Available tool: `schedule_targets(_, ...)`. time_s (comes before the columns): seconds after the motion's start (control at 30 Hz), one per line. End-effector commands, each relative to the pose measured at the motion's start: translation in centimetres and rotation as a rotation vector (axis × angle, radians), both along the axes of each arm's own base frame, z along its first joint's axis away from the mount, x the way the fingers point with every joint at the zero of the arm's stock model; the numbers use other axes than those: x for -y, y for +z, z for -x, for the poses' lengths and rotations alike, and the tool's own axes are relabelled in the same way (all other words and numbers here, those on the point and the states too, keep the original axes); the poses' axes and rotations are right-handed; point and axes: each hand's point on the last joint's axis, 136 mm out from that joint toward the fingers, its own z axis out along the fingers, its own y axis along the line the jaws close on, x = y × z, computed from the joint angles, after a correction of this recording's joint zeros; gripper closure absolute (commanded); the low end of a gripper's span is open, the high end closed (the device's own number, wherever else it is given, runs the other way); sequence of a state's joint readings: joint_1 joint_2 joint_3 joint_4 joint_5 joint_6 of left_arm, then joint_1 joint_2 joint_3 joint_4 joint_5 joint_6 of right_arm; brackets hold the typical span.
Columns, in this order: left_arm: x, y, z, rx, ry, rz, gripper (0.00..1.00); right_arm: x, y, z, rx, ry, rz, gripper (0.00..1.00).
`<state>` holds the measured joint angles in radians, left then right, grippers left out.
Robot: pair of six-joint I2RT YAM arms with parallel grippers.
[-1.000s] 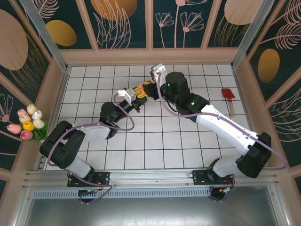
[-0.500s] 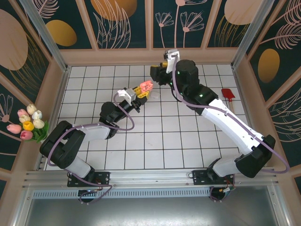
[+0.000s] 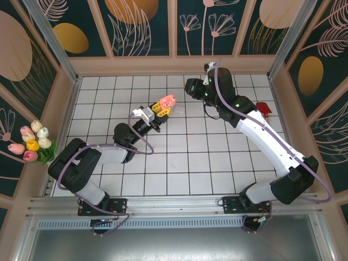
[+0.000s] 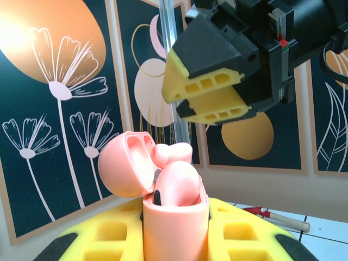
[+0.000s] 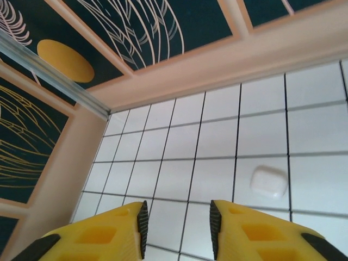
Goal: Insert wireless bluetooth earbuds into charging case
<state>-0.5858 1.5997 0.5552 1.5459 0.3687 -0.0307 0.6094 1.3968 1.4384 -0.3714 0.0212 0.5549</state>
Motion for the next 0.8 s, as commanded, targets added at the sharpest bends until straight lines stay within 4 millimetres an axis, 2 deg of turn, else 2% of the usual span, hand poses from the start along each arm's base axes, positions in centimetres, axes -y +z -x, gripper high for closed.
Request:
schedule_targets(0.0,0.0,1.1,1.1,0.086,-0.019,0.023,1.00,0.3,-2.4,1.0,-0.132,-0.021,-0.044,0.66)
schedule_targets(0.3,0.2,0.7,0.9,0.078,-0.027,0.028,1.00,-1.2,-4.9,1.6,-0.213,-0.022,-0.077,0.73)
schedule_targets(0.53,0.4,0.5,0.5,0.059,-0.029,0.035,1.00,-3.0,-4.7,1.9,-0.208,0.018,-0.049,0.76)
schedule_targets(0.77,0.5,0.5,0.3,0.052,-0.029,0.036,1.00,-4.1,-4.4,2.5,-0.200,0.041,-0.039,0.79)
